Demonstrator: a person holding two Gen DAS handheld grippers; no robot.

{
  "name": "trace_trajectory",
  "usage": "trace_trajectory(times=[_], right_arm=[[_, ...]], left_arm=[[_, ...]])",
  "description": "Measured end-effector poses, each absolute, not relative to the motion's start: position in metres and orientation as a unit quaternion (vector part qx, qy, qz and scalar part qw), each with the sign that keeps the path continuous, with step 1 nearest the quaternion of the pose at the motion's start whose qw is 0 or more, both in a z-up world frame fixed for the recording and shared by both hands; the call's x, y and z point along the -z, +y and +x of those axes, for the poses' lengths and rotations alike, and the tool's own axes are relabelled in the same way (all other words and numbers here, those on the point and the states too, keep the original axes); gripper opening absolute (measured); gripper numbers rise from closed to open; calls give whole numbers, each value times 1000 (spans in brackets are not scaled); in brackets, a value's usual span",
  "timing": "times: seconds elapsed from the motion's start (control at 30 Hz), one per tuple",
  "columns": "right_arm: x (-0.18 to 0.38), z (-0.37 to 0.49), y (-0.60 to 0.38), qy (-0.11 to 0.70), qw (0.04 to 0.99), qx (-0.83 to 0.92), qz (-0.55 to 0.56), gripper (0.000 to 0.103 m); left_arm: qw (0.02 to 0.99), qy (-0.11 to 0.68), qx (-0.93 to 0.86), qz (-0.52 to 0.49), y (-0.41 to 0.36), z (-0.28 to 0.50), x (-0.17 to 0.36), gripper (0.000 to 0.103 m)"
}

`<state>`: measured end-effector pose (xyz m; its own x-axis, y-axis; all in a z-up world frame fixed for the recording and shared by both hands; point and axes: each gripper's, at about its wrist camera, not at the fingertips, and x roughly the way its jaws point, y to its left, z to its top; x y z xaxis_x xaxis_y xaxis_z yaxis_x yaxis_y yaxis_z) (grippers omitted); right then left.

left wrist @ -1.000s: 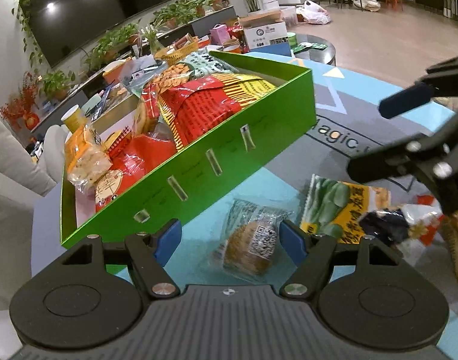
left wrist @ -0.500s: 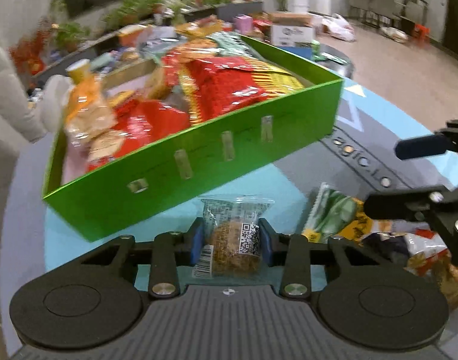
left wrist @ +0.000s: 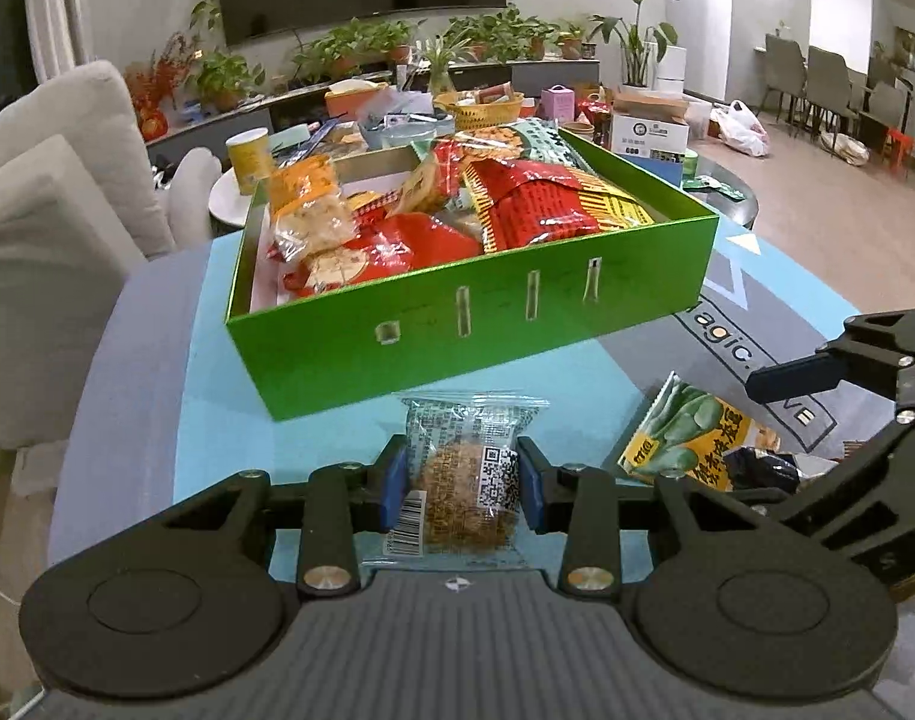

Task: Organize snacks
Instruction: 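Grasp the clear brown-snack bag with the left tool while the right tool grasps the bean bag, then lower the clear bag into the box with the left tool while the right tool drops the bean bag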

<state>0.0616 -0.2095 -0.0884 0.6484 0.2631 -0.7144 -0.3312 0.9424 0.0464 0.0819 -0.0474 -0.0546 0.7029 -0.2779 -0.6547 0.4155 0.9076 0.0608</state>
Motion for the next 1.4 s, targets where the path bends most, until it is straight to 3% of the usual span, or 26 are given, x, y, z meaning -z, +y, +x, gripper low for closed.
trace_trajectory(times=[0.33, 0.57, 1.4], right_arm=[[94, 67, -200, 389, 908, -143, -68, 50], [84, 70, -201, 375, 917, -132, -26, 50], [-9, 87, -203, 247, 960, -103, 79, 50]], left_arm=[[922, 338, 170, 79, -42, 76, 52, 35], [926, 332, 164, 72, -38, 70, 49, 35], [951, 263, 160, 33, -34, 88, -14, 35]])
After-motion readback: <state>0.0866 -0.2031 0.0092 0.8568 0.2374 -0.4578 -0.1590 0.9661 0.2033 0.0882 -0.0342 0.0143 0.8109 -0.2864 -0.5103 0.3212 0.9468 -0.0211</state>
